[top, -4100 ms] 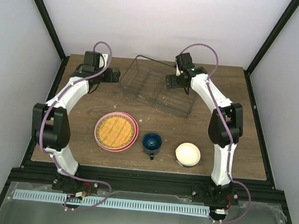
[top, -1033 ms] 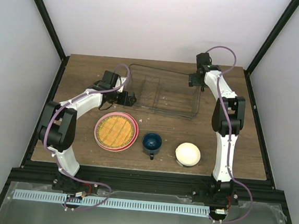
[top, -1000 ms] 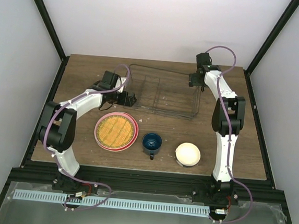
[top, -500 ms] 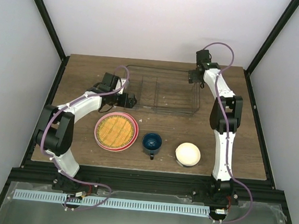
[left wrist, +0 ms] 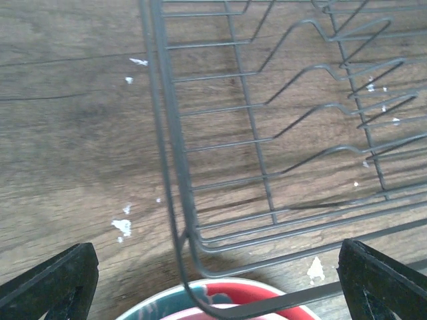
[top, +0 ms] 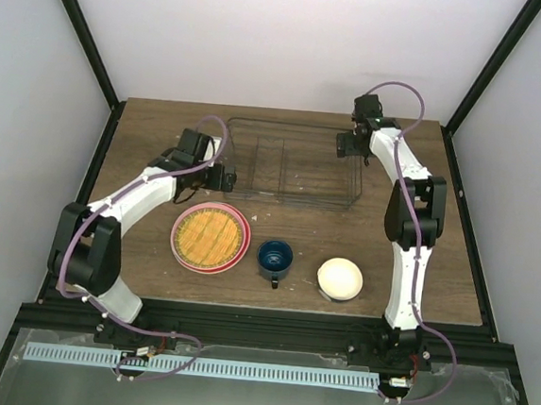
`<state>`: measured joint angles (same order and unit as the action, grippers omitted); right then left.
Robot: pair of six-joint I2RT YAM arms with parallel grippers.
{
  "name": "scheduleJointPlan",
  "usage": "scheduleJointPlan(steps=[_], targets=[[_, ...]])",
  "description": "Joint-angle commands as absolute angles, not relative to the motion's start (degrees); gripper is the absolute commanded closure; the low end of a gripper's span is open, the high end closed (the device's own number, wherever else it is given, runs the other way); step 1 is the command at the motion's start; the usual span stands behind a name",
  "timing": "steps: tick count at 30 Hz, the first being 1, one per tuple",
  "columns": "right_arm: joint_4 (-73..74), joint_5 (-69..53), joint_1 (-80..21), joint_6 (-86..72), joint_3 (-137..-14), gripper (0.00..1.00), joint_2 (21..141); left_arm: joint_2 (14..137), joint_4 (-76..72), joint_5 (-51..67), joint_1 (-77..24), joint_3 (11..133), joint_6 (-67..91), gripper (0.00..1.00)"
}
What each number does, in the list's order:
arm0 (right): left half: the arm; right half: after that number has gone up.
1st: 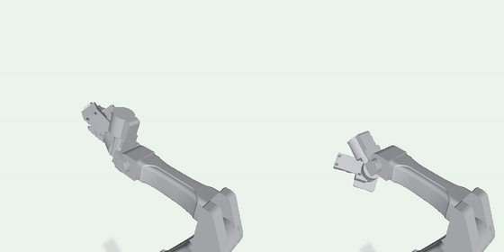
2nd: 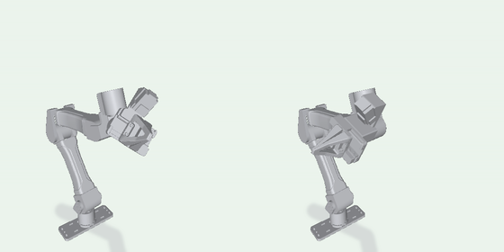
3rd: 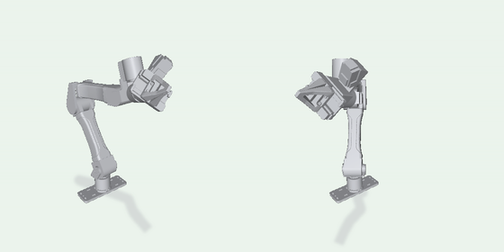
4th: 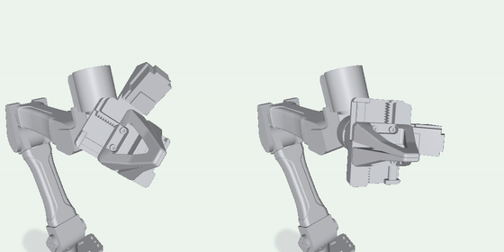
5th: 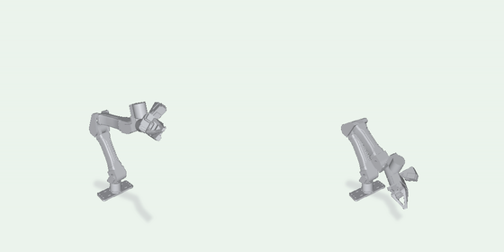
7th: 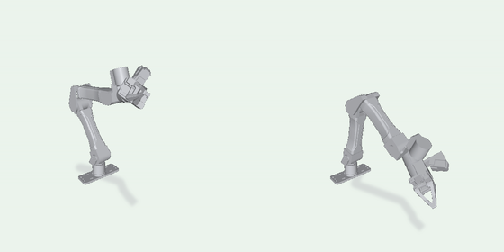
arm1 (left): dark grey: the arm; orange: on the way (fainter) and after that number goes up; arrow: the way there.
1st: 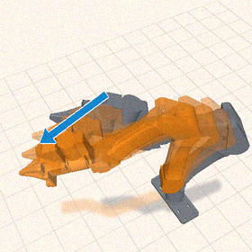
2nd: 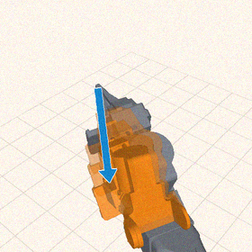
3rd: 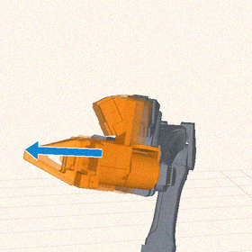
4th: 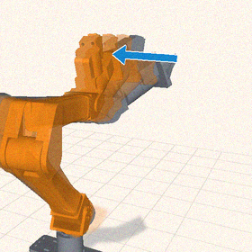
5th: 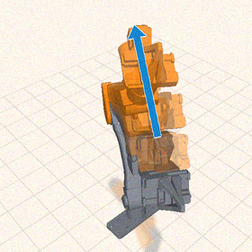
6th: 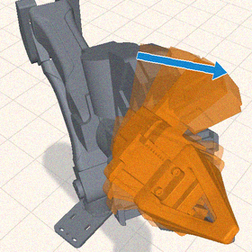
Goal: Load the mixed dishes into the dish rack
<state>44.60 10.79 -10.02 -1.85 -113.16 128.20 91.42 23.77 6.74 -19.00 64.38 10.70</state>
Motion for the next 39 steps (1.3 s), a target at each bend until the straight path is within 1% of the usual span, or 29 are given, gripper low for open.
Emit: scheduleJointPlan(steps=[1,4,8,13,17,22,24,27,31,35,39], targets=[[44.7,9.1,-12.3,-2.7,-113.0,0.00,122.2,88.6,26.3,0.7,-19.2,66.5,10.9,0.00],[45.5,9.9,-13.2,-3.1,-113.6,0.00,119.8,85.1,27.7,-2.3,-19.2,67.5,10.7,0.00],[48.1,12.8,-14.0,-3.8,-115.4,0.00,117.1,81.3,36.3,-6.3,-19.0,69.5,12.4,0.00],[50.3,14.1,-16.0,-5.6,-115.2,0.00,113.0,76.4,47.8,-6.5,-19.0,68.9,18.1,0.00],[53.8,11.3,-18.5,-6.6,-116.4,0.00,111.8,73.2,55.3,-5.9,-19.0,68.2,20.2,0.00],[58.0,8.4,-23.0,-8.7,-114.8,0.00,109.1,70.0,57.5,-3.4,-18.3,66.2,21.2,0.00],[59.6,7.0,-24.5,-10.5,-112.8,0.00,107.2,69.6,56.9,-2.4,-18.0,66.1,21.1,0.00],[60.5,5.6,-25.6,-13.3,-107.3,0.03,102.4,70.5,56.9,-0.2,-17.9,66.6,20.9,0.00],[62.4,5.8,-26.2,-18.3,-99.6,0.05,95.6,71.7,57.3,5.1,-18.2,66.6,19.7,0.00],[65.6,5.5,-28.0,-24.9,-93.7,0.06,90.4,73.0,57.4,5.7,-19.9,67.1,18.4,0.00],[64.2,2.5,-30.7,-32.3,-86.4,0.12,86.4,74.7,55.7,6.2,-20.1,68.4,17.6,0.00]])
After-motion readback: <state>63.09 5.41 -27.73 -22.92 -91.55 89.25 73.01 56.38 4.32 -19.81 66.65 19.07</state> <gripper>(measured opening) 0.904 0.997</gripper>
